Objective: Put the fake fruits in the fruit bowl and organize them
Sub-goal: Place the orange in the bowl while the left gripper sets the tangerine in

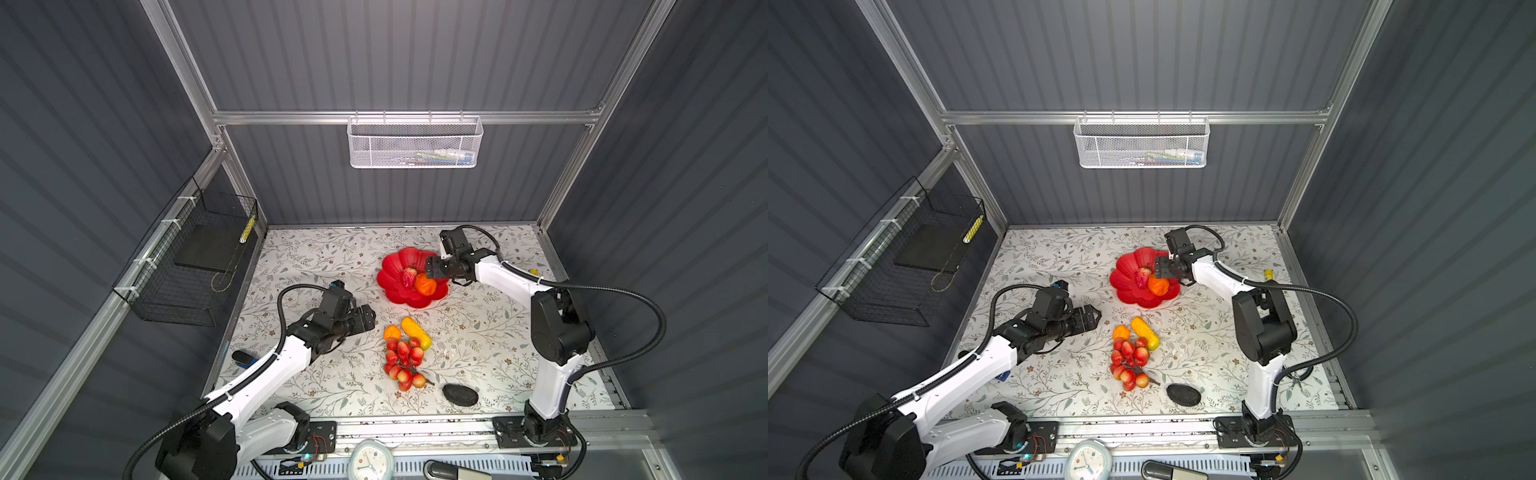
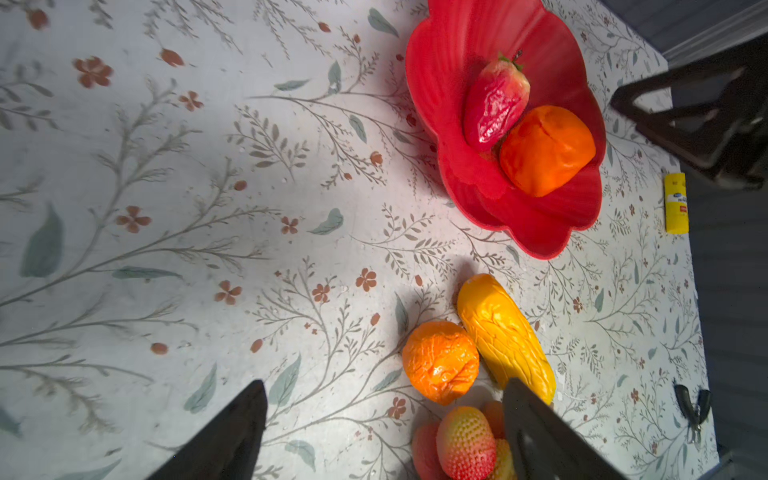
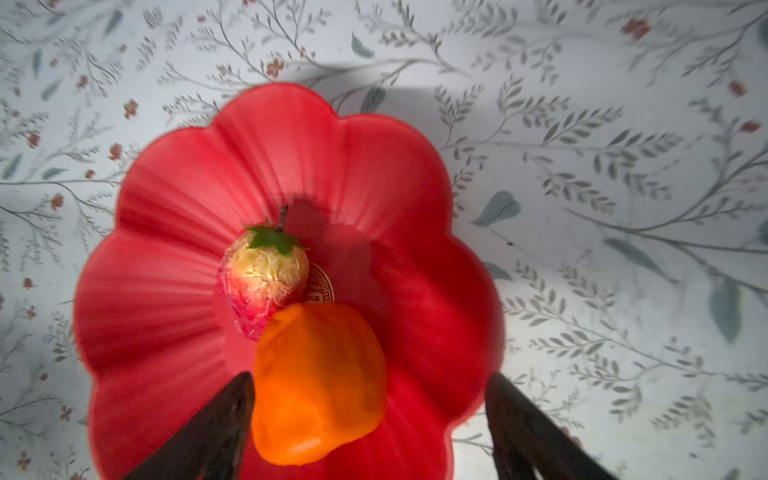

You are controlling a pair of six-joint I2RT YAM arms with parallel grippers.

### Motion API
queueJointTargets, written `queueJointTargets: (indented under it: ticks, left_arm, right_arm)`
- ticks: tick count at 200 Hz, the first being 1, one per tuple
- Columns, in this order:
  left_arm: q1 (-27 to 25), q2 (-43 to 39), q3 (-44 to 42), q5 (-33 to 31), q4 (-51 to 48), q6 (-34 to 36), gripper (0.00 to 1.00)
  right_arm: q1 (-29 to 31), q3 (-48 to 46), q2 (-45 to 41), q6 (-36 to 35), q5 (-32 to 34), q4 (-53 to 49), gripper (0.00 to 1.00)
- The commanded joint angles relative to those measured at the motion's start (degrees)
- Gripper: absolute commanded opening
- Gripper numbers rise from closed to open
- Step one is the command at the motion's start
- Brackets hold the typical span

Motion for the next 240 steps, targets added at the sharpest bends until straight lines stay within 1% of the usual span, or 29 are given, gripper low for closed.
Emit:
queueJointTargets:
  ticks: [1,30,40,51,76,90,104,119,134,152,162,175,179,205,222,229,240]
  left_arm:
    - [-2.70,3.67,1.32,2.04,2.01,0.28,0.89]
    - [-7.39,11.55,5.05,0.80,1.57,0.89,0.89]
    - [-7.93,14.13,5.92,0.98,1.57,1.16,0.89]
    - [-8.05,16.07,6.29,0.44,2.10,1.47,0.90]
    - [-8.05,19.19,7.56,0.00,3.66,2.61,0.91]
    - [-8.05,21.58,8.69,0.22,2.46,3.01,0.86]
    - [-8.04,23.28,8.70,-1.24,1.10,2.75,0.81]
    - [-8.03,23.87,7.97,-1.30,2.34,2.32,0.77]
    - [-8.04,24.92,7.98,-0.78,3.19,2.22,0.68]
    - [-8.00,26.30,8.77,-0.80,2.61,2.22,0.54]
    - [-7.96,26.44,8.95,-1.02,2.56,2.14,0.48]
    - [-7.94,25.85,9.01,-2.36,1.65,2.05,0.36]
    - [-7.88,25.45,9.03,-2.90,1.25,2.08,0.34]
    - [-7.20,20.51,9.76,-6.27,-3.21,4.09,0.34]
    - [-6.84,16.15,12.03,-8.26,-6.85,7.24,0.37]
    - [-6.61,14.79,13.63,-8.38,-7.93,9.21,0.38]
    - [-5.72,14.46,17.37,-6.90,-9.86,12.81,0.39]
  right_arm:
    - [-0.81,-1.05,-8.59,0.46,-0.03,1.24,0.89]
    - [-1.06,-11.20,-20.28,1.55,0.48,5.41,0.97]
    - [-1.12,-15.29,-24.36,2.03,0.03,7.31,0.99]
    - [-1.26,-19.06,-28.35,2.91,0.19,8.26,0.99]
    - [-1.40,-23.69,-34.19,5.16,1.82,5.49,0.99]
    - [-1.56,-25.60,-36.70,5.91,2.96,4.62,0.99]
    - [-1.72,-27.36,-38.92,6.61,3.37,4.51,0.99]
    - [-1.82,-28.41,-40.47,7.11,2.59,4.52,0.99]
    - [-1.81,-28.88,-41.26,7.65,2.22,4.51,0.99]
    - [-1.88,-28.97,-41.85,7.64,2.35,4.39,0.99]
    - [-1.83,-29.06,-41.90,7.34,2.63,4.59,0.99]
    - [-1.93,-28.90,-41.81,6.93,2.69,4.68,0.99]
    - [-1.92,-28.80,-41.70,6.82,2.66,4.63,0.99]
    - [-1.90,-28.62,-40.86,6.60,2.60,5.19,0.99]
    - [-1.99,-28.51,-40.27,6.72,2.13,5.58,0.99]
    - [-2.03,-28.49,-40.01,6.68,1.77,5.80,0.99]
    - [-2.00,-28.44,-39.71,6.72,1.43,5.90,0.99]
